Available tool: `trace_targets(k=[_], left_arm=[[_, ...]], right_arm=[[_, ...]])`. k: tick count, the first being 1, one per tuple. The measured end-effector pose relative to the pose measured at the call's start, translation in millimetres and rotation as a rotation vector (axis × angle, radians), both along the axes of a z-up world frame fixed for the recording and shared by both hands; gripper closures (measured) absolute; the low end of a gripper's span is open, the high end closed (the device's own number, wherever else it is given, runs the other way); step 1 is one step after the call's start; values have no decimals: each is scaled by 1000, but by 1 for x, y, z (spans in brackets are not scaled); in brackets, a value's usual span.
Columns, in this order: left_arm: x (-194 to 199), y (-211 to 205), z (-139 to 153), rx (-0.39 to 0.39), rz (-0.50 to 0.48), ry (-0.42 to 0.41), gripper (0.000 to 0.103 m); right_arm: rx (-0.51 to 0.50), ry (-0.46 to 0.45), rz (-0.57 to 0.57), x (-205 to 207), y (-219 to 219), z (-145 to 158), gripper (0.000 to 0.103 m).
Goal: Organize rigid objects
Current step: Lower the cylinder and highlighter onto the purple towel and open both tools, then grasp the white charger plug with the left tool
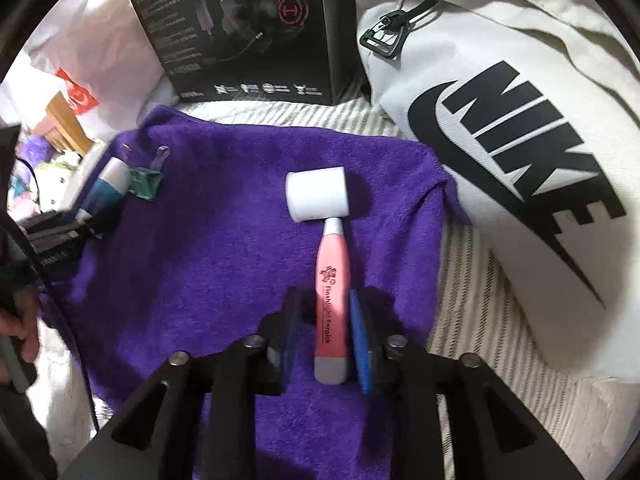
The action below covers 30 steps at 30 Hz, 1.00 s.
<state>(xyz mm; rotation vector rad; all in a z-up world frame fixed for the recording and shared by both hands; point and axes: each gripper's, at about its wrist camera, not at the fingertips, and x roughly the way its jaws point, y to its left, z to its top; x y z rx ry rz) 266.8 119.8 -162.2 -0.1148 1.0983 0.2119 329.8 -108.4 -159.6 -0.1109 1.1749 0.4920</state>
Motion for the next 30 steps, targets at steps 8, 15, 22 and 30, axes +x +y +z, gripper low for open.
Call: trace_targets(k=[8,15,22,30], left_arm=[[-32,-7,9,-60,20,6,54],[-79,-30,37,-84,-4,-59,54],[-132,-75,56,-140,-92,-82,54],[-181,-112,47,-186,-135,-43,54]], right_arm=[[46,18,-6,-20,-11,17,54],[60,-8,-30,-58,-32,40,52],[73,-22,-114,-109,-71,57,48],[103,-39,-188,-164,-113,68,40]])
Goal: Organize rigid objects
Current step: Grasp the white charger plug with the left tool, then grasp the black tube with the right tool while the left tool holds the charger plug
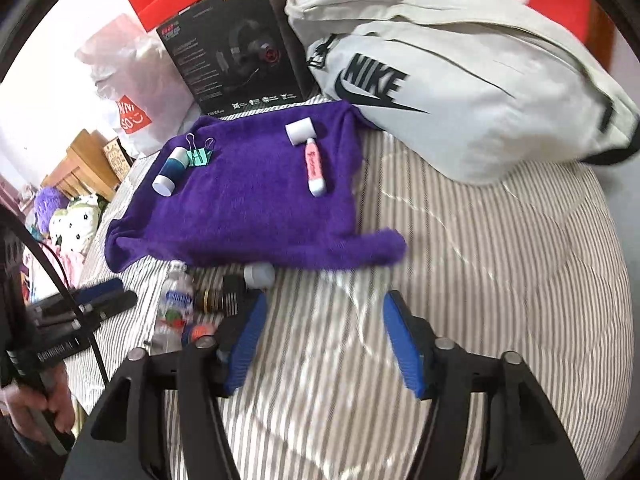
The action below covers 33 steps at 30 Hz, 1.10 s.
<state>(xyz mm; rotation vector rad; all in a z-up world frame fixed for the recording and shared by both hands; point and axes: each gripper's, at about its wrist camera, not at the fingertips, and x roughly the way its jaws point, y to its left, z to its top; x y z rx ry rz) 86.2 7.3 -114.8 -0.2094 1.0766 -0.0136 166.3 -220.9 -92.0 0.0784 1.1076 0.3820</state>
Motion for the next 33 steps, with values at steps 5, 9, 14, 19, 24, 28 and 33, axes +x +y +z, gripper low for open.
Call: trace_targets(k=[5,9,14,19,24,28,33], left_arm=[[-6,-21,-19,38,-7,49,54],[-4,-22,-37,51,26,87,54],[-7,-10,-42,69,69,92,53],[-10,-7,-44,102,71,99,53],[-12,-12,-45,126,55,91,54],[-15,-12,-44,123,48,76,71],[-19,-7,-42,156,32,71,74]], right_arm=[[47,7,-25,-22,-17,-1,40],[59,11,-18,-36,-20,-3,40],[73,16,-9,-45,-21,-8,40],[72,35,-5,-46,-17,-20,40],[45,38,31,-44,1,-30,40],[50,40,67,-42,19,-35,40],[83,33,121,-33,45,-39,40]])
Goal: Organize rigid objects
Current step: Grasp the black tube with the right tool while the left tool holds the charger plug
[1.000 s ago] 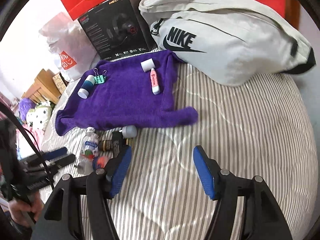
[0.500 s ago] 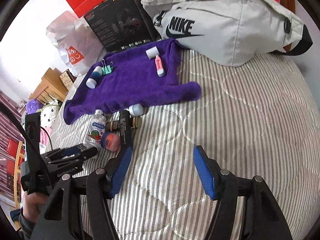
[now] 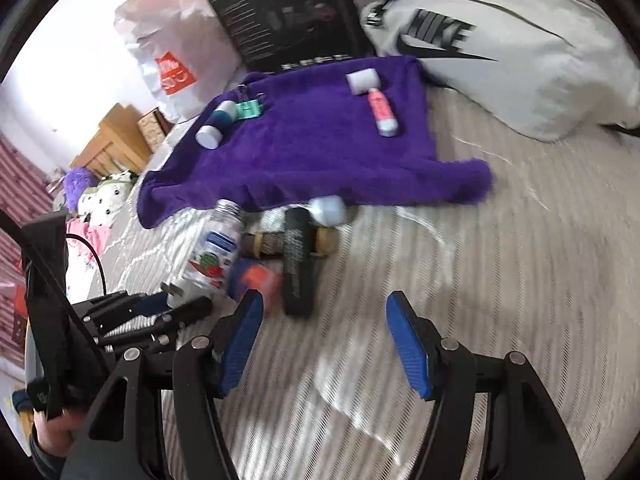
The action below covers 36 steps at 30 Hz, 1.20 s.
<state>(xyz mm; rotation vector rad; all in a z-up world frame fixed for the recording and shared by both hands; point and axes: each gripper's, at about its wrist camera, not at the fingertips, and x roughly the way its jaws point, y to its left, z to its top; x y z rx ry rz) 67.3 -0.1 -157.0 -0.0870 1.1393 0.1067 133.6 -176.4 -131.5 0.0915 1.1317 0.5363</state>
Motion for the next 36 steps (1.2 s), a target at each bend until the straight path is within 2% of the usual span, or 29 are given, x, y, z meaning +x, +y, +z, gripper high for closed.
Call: trace_targets(k=[4,6,12,19,20,25,29,36], left_arm=[[-2,12,1,3,15,5,74],[-3,17,1,-6,24,6,74],[-3,23,0,-49,26,5,74],[-5,21,1,-40,14,-3,74],[-6,22,2,-38,12,-4,74],[-11,32,5,8,22,-4,74],[-10,45,4,38,42,0,74],[-4,48,0,43,42,6,74]], right_arm=[[-23,9,14,13,17,-13,42],[-26,15,23,17,23,-18,53],[-87,3,46,23,42,-28,64],[-193,-56,85,21,61,-30,71],[-190,-56,87,20,59,-29,82],[-188,-33,68,12,32,-20,82],[-252,-15,52,3,12,-23,82],[-282,-5,52,5,12,-30,81]])
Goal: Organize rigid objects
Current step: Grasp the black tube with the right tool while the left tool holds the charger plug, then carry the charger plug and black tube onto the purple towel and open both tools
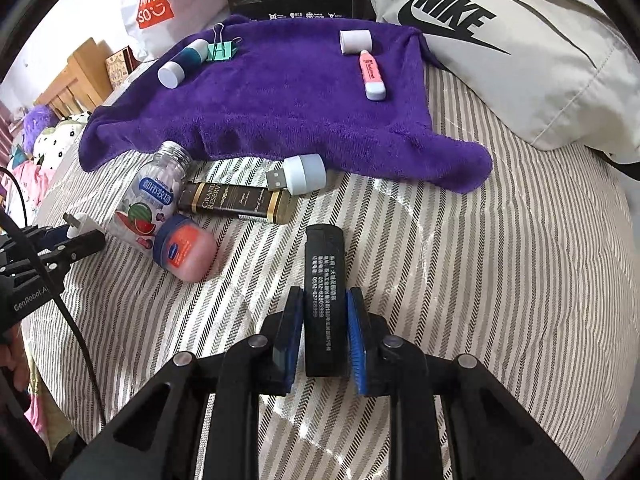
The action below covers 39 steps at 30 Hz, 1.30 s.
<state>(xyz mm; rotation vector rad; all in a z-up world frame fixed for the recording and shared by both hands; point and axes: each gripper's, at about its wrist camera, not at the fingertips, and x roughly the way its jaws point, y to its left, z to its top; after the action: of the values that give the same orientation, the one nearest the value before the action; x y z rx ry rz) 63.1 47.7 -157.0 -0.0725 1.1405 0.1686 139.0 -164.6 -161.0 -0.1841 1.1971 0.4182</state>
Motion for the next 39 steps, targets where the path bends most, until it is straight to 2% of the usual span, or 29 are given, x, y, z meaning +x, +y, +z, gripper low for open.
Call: trace_targets(k=[8,24,33,39], left_arm=[[0,-4,0,17,-2,-27,74],[0,-5,-1,20,-26,-27,75],[4,5,3,-53,-40,-27,77],[4,8,14,-46,-42,-44,77]], right_arm=[[-68,-64,32,-3,12,0,81],[-37,-95,21,-5,10,-1,81],[-7,-68,29,-4,5,1,82],[-9,-88,18,-9,1,14,82]])
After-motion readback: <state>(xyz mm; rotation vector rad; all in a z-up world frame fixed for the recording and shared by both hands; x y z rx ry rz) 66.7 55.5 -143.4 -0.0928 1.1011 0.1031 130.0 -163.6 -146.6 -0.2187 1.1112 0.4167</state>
